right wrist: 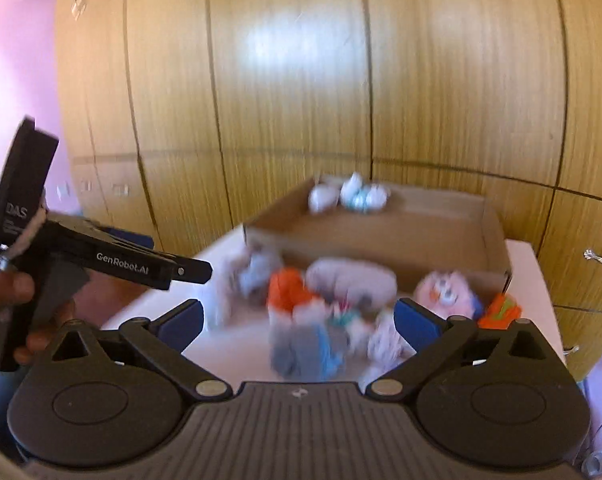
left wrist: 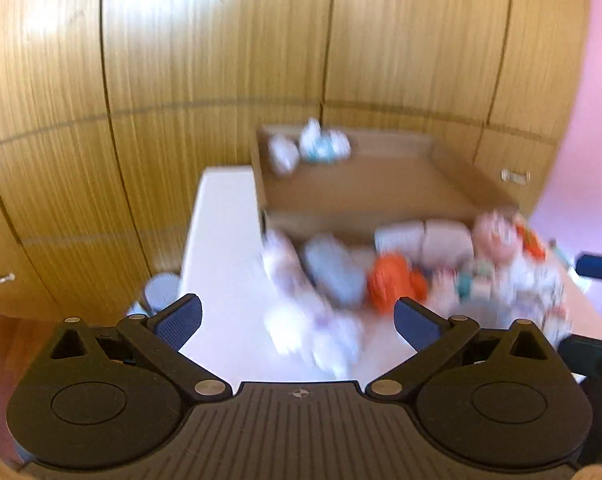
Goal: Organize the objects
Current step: 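Return both tools over the remaining socks on the table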
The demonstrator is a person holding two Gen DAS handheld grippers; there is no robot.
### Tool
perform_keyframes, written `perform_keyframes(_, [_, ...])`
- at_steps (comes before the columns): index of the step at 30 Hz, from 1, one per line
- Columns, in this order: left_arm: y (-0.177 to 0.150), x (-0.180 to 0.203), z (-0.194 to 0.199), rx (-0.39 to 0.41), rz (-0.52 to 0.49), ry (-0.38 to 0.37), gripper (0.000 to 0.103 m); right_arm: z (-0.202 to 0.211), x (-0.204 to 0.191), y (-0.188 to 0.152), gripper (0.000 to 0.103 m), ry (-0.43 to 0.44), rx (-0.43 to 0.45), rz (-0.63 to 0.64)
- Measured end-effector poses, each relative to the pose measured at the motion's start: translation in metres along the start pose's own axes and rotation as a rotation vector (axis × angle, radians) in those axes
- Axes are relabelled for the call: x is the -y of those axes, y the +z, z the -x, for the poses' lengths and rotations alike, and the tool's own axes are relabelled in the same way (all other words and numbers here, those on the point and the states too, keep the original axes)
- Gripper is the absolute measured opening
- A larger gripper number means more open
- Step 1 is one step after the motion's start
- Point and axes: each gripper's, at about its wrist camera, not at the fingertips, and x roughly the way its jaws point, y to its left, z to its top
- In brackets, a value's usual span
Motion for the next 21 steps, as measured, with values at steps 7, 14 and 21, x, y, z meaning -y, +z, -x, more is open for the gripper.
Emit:
perform_keyframes(7, [-0.024, 0.01, -0.018, 0.004, -0.022, 0.052, 0.102, -0.044, -0.002, -0.015, 0.099, -0.007, -0.025, 0.076])
perform_keyframes(14, [-0.028, 0.01, -0.033, 0.014, -0.056, 0.056, 0.102, -0.04, -0.004, -0.034, 0.099, -0.001, -0.031, 0.096])
perform_keyframes(21, [-0.025, 0.013, -0.043, 0.01, -0.106, 0.026, 0.101, -0.045, -0.004, -0.038, 0.097, -0.001, -0.042, 0.099])
